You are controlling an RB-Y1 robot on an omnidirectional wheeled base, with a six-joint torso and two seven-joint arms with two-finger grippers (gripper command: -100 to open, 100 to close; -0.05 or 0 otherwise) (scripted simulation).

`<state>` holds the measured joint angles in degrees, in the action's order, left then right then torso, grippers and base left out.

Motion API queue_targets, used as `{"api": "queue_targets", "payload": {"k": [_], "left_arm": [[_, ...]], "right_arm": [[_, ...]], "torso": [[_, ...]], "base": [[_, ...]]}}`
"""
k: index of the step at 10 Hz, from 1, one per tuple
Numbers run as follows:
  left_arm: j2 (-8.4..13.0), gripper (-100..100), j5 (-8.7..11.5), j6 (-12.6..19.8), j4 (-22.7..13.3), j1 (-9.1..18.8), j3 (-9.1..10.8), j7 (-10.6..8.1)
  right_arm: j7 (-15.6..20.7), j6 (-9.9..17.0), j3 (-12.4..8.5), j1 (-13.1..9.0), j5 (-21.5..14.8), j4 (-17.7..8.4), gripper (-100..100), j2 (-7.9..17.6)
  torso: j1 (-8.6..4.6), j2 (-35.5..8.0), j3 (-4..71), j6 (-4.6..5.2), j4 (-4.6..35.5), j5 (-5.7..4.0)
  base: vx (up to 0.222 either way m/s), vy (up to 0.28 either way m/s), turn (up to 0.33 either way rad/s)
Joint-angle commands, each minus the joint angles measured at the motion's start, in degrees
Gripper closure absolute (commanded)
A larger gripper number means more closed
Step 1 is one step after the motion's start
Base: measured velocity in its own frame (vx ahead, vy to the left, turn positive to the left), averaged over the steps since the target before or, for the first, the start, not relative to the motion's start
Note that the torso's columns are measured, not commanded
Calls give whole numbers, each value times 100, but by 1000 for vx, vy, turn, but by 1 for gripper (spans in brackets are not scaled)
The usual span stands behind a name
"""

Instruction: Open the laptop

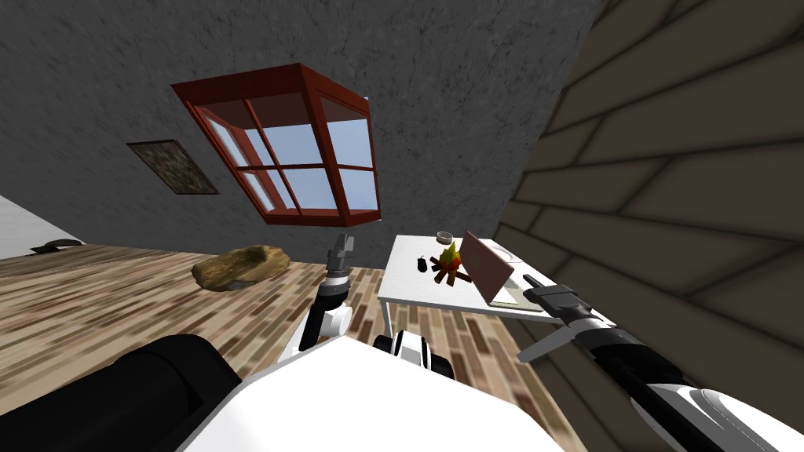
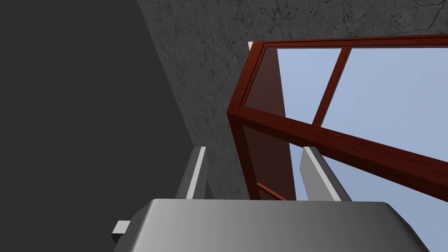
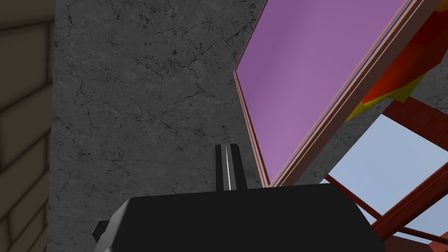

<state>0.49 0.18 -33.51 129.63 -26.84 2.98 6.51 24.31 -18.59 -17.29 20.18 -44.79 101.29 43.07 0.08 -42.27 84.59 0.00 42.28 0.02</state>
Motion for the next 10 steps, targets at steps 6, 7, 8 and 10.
{"api": "queue_targets", "payload": {"k": [6,7,8,10], "left_arm": [[-2,0,0,0,0,0,-2,0],[-2,0,0,0,1,0,-2,0],[-2,0,0,0,1,-1,-2,0],[-1,0,0,0,0,0,-1,0]], "right_arm": [[-74,58,-57,28,-22,26,-100,190],[25,89,-88,77,-138,122,-100,229],[108,115,-113,118,-235,201,-100,260],[287,170,-169,207,-444,376,-100,329]], "torso": [[31,5,3,-1,-1,9],[20,6,3,-1,-1,7],[-1,4,2,-1,-1,0],[-27,-7,-5,1,3,-8]], "base": [[-2,13,-7],[32,126,-36],[20,97,-29],[12,74,-39]]}}
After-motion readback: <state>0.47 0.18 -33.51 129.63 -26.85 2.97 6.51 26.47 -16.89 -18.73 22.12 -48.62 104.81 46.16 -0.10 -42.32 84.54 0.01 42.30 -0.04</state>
